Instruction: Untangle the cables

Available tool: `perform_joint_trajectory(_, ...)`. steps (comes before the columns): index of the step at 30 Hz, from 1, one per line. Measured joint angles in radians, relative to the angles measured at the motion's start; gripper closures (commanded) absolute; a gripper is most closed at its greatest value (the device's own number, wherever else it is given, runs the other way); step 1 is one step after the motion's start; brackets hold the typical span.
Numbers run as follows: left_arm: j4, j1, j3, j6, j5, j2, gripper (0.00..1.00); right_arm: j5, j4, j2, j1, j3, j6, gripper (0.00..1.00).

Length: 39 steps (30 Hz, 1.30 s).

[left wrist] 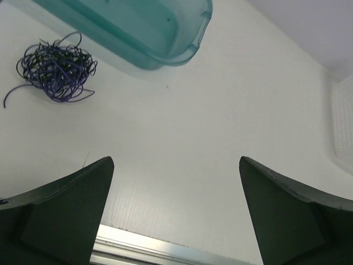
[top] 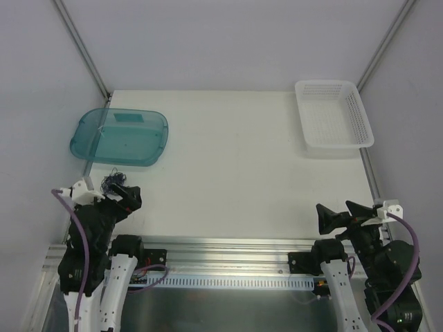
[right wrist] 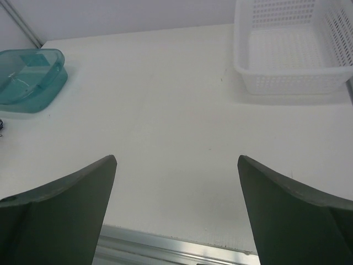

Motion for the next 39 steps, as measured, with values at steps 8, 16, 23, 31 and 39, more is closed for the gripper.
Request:
perform_joint_trajectory(8,0.078,0.000,-0.037,-0.021,-0.024,0.484,0.01,-0.052,-0.010,0.011,0.000,-0.065,0.048,0.03)
perform_joint_trajectory(16,0.234,0.060,-0.035,0.023,-0.193,0.796,0.01,-0.097,-0.008,0.010,0.003,-0.085,0.068,0.03)
perform_joint_trajectory(23,0.398,0.217,-0.034,0.058,-0.242,0.993,0.01,-0.118,-0.007,0.004,0.011,-0.104,0.069,0.03)
perform_joint_trajectory(31,0.568,0.317,-0.067,0.082,-0.218,1.168,0.15,-0.143,-0.002,-0.006,0.016,-0.123,0.069,0.03)
perform_joint_trajectory(39,0.604,0.322,-0.095,0.084,-0.157,1.279,0.63,-0.175,-0.002,-0.006,0.016,-0.135,0.069,0.03)
